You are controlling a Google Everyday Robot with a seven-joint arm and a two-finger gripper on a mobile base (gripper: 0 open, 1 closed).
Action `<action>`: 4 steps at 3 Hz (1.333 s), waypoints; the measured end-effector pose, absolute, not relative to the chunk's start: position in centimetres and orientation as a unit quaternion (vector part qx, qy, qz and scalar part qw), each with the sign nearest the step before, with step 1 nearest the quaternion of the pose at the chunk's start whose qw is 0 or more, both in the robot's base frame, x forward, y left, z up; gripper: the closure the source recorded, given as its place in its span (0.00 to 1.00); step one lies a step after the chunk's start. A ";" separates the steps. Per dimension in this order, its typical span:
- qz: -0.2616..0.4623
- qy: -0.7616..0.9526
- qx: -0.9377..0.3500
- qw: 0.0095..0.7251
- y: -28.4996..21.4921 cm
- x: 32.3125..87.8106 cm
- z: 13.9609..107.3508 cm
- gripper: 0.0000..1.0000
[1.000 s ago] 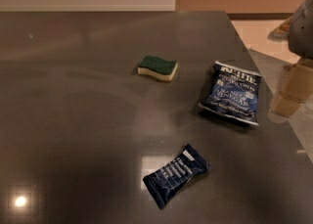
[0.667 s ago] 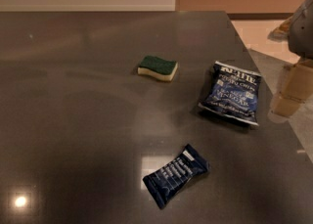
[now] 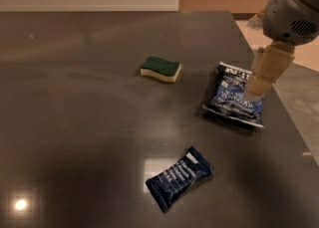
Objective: Move sponge near rxbar blueberry
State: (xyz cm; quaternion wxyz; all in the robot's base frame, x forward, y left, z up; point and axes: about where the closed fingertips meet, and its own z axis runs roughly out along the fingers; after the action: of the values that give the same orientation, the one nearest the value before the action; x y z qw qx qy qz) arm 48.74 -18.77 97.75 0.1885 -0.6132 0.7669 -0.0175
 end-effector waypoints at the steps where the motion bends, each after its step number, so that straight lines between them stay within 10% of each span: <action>1: -0.001 0.764 -0.614 0.198 -16.3 53.1 96.8 0.00; 4: 0.045 0.792 -0.579 0.186 -8.8 64.1 88.8 0.00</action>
Offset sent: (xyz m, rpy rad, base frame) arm 0.1252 0.0835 -0.0600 0.1177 0.0692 -0.0049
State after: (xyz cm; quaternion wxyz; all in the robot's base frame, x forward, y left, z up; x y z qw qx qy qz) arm 64.11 -8.81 88.76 0.1861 -0.5791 0.7925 0.0452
